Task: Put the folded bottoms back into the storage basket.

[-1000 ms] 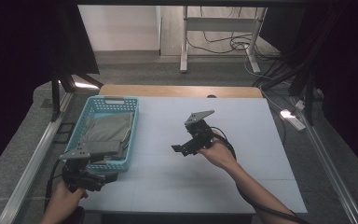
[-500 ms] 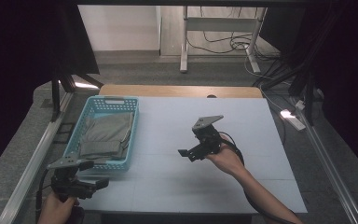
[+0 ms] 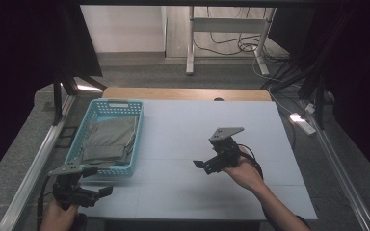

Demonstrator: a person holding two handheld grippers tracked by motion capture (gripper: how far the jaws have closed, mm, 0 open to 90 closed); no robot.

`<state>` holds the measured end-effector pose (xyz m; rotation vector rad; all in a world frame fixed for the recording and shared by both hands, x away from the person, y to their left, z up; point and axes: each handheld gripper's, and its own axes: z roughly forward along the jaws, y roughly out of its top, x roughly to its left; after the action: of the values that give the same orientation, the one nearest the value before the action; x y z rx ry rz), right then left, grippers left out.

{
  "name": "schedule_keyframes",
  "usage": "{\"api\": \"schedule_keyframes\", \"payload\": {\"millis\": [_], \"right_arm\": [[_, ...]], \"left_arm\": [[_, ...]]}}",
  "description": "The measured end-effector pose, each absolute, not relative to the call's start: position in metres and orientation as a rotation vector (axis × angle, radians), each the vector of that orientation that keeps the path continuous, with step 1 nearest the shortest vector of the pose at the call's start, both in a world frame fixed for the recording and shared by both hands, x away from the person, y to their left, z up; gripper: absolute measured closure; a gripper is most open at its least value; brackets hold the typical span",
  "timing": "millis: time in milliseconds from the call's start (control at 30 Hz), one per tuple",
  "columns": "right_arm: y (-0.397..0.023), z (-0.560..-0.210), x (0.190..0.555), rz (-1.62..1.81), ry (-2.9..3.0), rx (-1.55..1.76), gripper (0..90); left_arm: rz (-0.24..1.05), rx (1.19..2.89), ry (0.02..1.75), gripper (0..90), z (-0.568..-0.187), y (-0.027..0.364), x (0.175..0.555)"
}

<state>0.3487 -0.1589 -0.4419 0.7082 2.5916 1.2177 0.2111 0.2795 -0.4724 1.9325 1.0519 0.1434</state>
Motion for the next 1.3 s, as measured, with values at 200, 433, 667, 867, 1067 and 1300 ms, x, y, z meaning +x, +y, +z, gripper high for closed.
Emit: {"api": "schedule_keyframes", "payload": {"millis": [200, 433, 667, 867, 1067, 1300], "right_arm": [[-0.167, -0.443, 0.344, 1.209, 2.591, 0.728, 0.0], [-0.178, -0.443, 0.337, 1.197, 2.581, 0.756, 0.0], [-0.191, -0.440, 0.327, 1.178, 2.554, 0.774, 0.0], [-0.204, -0.438, 0.320, 1.185, 2.525, 0.796, 0.0], [-0.220, -0.437, 0.311, 1.185, 2.495, 0.830, 0.0], [-0.241, -0.439, 0.299, 1.167, 2.475, 0.871, 0.0]], "left_arm": [[0.135, 1.927, 1.040, 0.0, -0.473, 0.281, 0.211], [0.129, 1.923, 1.038, 0.0, -0.473, 0.281, 0.211], [0.127, 1.918, 1.039, 0.1, -0.473, 0.282, 0.211], [0.120, 1.913, 1.033, 0.0, -0.473, 0.282, 0.211], [0.121, 1.917, 1.033, 0.0, -0.473, 0.282, 0.211], [0.119, 1.910, 1.038, 0.0, -0.473, 0.283, 0.211]]}}
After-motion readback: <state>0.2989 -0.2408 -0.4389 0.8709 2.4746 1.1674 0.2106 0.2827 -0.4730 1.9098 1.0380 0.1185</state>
